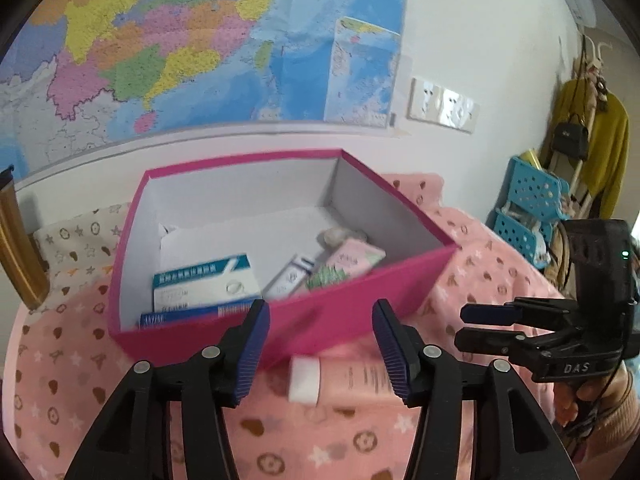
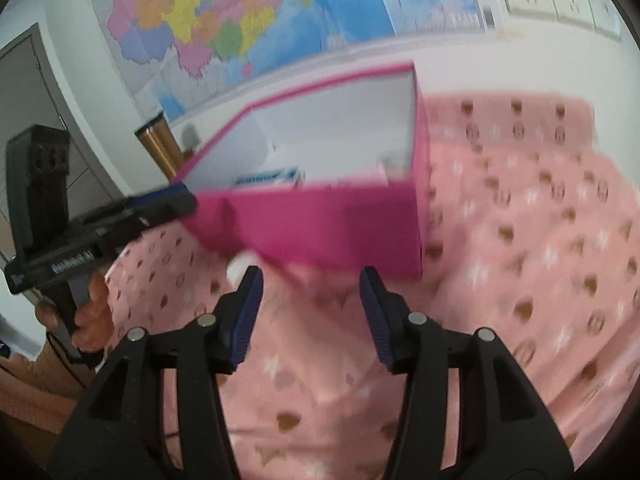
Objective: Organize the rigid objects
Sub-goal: 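Move the left gripper to the peach tube with white cap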
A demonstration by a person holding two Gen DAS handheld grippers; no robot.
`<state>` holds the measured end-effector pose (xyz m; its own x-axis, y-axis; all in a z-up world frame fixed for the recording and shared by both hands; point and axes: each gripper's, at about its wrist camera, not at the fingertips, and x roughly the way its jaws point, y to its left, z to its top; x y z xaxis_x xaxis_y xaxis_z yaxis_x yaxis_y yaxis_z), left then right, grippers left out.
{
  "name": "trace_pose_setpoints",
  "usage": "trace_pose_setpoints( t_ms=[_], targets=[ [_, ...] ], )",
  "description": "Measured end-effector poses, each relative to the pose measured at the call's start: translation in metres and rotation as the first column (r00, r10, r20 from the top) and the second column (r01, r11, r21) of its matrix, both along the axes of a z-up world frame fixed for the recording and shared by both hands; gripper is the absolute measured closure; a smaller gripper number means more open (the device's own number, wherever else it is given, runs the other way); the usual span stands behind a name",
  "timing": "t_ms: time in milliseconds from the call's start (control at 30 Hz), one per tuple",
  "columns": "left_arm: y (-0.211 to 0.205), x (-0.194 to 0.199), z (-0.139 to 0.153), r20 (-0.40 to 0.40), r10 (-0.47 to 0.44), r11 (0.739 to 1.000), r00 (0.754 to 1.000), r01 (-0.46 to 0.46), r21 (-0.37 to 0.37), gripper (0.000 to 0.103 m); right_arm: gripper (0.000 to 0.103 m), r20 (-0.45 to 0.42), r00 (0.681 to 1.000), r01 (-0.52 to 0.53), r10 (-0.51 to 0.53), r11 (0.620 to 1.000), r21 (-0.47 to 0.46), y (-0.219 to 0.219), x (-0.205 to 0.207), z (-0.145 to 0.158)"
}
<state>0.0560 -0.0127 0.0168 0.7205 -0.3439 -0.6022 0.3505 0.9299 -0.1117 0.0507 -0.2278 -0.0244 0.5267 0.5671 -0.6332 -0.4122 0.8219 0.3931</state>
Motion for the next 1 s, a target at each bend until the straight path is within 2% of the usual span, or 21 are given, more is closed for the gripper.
trace_pose_setpoints(
  t_ms=[167, 267, 533, 700, 833, 1000],
  targets=[
    [-0.001, -0.006, -0.026, -0.062, -0.010, 0.998, 0.998, 0.014, 0.062, 0.047, 0.050, -0.094, 0.995, 0.021, -0.019, 1.000, 0.014, -0.006, -0.013, -0.024],
    [-0.003, -0.002, -0.042, -0.116, -0.011, 0.998, 0.993, 0.018, 0.066, 0.047, 0.050, -0.123, 0.992, 0.037, -0.036, 0.999, 0.009, -0.007, -0.017, -0.032],
    [-0.010, 0.016, -0.059, -0.169, -0.014, 0.998, 0.986, 0.023, 0.054, 0.047, 0.050, -0.177, 0.981, 0.080, -0.076, 0.997, 0.011, -0.014, -0.021, -0.045],
    [-0.015, 0.026, -0.067, -0.207, -0.038, 0.998, 0.977, 0.048, 0.041, 0.049, 0.050, -0.169, 0.983, 0.080, -0.072, 0.996, 0.036, -0.009, -0.019, -0.045],
    [-0.017, 0.021, -0.067, -0.206, -0.035, 0.996, 0.978, 0.050, 0.069, 0.049, 0.048, -0.164, 0.983, 0.084, -0.077, 0.996, 0.037, -0.008, -0.017, -0.045],
    [-0.014, 0.009, -0.066, -0.219, -0.048, 0.996, 0.975, 0.064, 0.066, 0.048, 0.048, -0.166, 0.983, 0.089, -0.080, 0.995, 0.047, -0.011, -0.011, -0.044]
  ],
)
